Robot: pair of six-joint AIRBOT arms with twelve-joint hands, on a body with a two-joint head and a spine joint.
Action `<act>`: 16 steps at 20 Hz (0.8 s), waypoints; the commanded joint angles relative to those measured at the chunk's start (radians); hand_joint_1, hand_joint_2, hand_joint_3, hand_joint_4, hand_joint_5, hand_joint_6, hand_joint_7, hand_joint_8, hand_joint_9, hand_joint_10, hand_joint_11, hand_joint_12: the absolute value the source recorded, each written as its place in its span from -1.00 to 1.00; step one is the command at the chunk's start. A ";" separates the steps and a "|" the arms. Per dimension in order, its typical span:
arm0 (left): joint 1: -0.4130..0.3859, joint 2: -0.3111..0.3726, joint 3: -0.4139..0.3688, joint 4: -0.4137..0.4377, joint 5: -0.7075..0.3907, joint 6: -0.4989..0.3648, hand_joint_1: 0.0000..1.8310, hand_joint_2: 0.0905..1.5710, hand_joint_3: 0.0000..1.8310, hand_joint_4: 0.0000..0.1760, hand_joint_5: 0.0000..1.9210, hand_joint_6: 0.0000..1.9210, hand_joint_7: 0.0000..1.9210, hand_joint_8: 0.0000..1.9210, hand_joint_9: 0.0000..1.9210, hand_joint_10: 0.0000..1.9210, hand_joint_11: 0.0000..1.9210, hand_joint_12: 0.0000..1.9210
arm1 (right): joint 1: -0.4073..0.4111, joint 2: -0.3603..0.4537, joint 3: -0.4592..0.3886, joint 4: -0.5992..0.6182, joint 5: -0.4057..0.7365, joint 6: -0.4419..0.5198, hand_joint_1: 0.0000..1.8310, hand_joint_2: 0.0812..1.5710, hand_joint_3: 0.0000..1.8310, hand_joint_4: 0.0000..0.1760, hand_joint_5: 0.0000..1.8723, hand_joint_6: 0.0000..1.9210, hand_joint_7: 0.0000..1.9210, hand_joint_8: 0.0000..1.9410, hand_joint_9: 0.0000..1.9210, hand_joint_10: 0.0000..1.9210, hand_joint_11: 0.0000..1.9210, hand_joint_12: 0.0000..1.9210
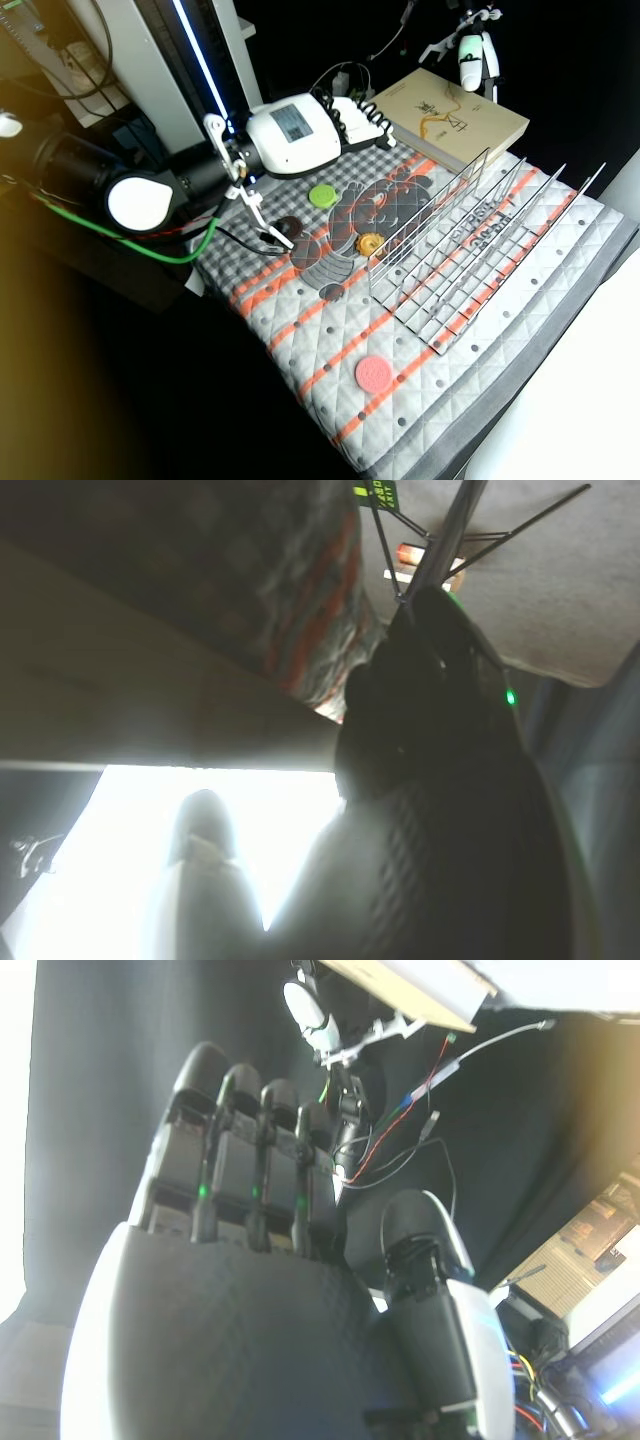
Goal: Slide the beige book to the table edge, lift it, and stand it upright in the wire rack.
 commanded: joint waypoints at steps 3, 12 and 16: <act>-0.002 0.000 0.008 -0.033 -0.112 -0.010 0.06 0.40 -0.98 -1.00 -0.05 -0.17 -0.37 -0.99 -0.49 -0.97 -0.93 -0.05 | 0.007 -0.007 -0.004 0.060 0.099 0.002 -1.00 0.92 -1.00 -1.00 -0.58 -1.00 -0.55 -1.00 -0.60 -1.00 -0.81 -0.40; 0.008 -0.007 0.014 -0.167 -0.224 -0.009 0.24 0.47 -1.00 -1.00 -0.11 0.20 -0.17 -1.00 -0.32 -0.98 -1.00 0.32 | -0.008 0.006 -0.013 0.081 0.099 0.002 -1.00 0.93 -1.00 -1.00 -0.57 -1.00 -0.53 -1.00 -0.57 -1.00 -0.82 -0.49; 0.033 -0.006 -0.014 -0.265 -0.382 0.004 0.60 0.41 -1.00 -1.00 -0.13 0.09 -0.03 0.08 -0.07 0.20 -0.31 0.61 | -0.016 0.025 -0.020 0.107 0.099 0.001 -1.00 0.92 -1.00 -1.00 -0.56 -1.00 -0.54 -1.00 -0.55 -1.00 -0.72 -0.38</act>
